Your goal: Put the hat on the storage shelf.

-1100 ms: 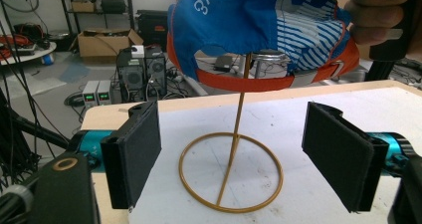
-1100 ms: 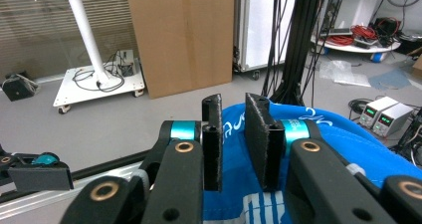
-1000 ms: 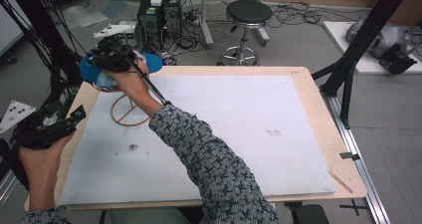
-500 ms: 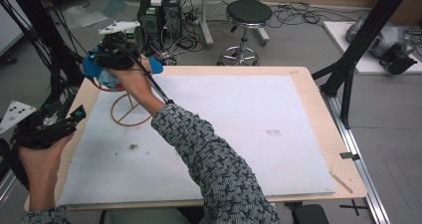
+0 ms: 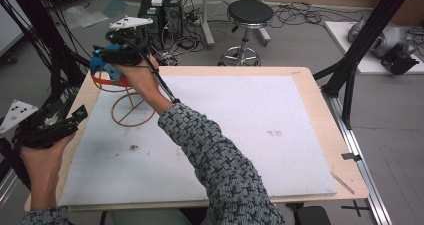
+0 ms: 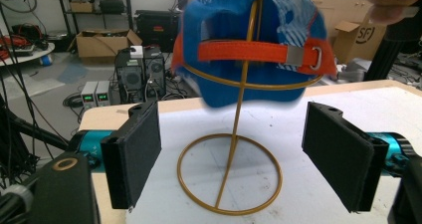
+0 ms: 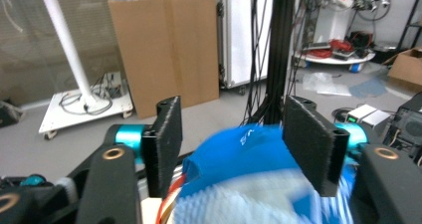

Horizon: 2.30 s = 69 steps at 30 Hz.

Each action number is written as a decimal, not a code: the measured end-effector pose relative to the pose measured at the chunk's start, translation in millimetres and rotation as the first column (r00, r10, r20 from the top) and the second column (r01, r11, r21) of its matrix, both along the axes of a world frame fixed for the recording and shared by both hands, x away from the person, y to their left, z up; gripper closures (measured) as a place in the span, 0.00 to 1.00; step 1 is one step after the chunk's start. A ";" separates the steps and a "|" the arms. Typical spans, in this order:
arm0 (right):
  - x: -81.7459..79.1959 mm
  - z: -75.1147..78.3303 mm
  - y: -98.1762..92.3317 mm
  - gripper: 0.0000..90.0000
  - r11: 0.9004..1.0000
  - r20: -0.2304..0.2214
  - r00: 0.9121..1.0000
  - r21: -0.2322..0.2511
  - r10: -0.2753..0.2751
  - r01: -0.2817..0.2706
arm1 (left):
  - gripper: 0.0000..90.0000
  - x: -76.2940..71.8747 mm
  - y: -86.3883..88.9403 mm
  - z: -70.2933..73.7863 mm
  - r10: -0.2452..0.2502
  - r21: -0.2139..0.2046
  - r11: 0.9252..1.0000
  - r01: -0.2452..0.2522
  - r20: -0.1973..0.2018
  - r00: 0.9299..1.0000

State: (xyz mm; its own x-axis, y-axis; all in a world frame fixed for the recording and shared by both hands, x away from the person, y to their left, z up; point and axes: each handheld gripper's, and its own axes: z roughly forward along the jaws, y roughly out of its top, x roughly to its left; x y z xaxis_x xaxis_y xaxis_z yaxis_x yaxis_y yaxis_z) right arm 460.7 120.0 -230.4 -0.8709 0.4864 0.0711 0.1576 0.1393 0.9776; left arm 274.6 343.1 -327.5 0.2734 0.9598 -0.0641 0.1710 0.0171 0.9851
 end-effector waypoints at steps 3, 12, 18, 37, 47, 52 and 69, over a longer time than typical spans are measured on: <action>1.6 3.0 -10.4 0.42 1.000 0.001 1.000 0.012 -0.013 0.013 | 0.26 2.1 -1.7 0.1 -0.005 0.002 1.000 0.005 -0.001 1.000; 8.1 13.9 -64.3 0.32 0.995 0.019 0.997 0.066 -0.081 0.080 | 0.26 5.9 -5.6 1.4 -0.010 0.008 1.000 0.010 0.007 1.000; 14.8 20.7 -111.0 0.29 0.983 0.022 0.987 0.094 -0.158 0.156 | 0.26 10.2 -8.7 -0.2 -0.017 0.012 1.000 0.017 -0.002 1.000; 15.1 23.5 -258.1 0.21 0.906 0.044 0.910 0.129 -0.411 0.403 | 0.25 26.3 -21.6 -5.6 -0.039 0.022 0.999 0.039 -0.018 0.999; -11.5 12.4 -361.5 0.16 0.834 0.058 0.836 0.145 -0.545 0.533 | 0.25 33.8 -27.7 -12.8 -0.032 0.036 0.999 0.033 -0.027 0.999; -27.6 2.5 -396.1 0.16 0.812 0.065 0.813 0.145 -0.579 0.566 | 0.25 37.9 -32.3 -16.1 -0.031 0.045 0.998 0.033 -0.035 0.999; -83.2 -71.8 -456.7 0.16 0.777 0.071 0.775 0.125 -0.628 0.618 | 0.25 41.1 -38.0 -30.7 -0.010 0.051 0.999 0.013 -0.055 0.998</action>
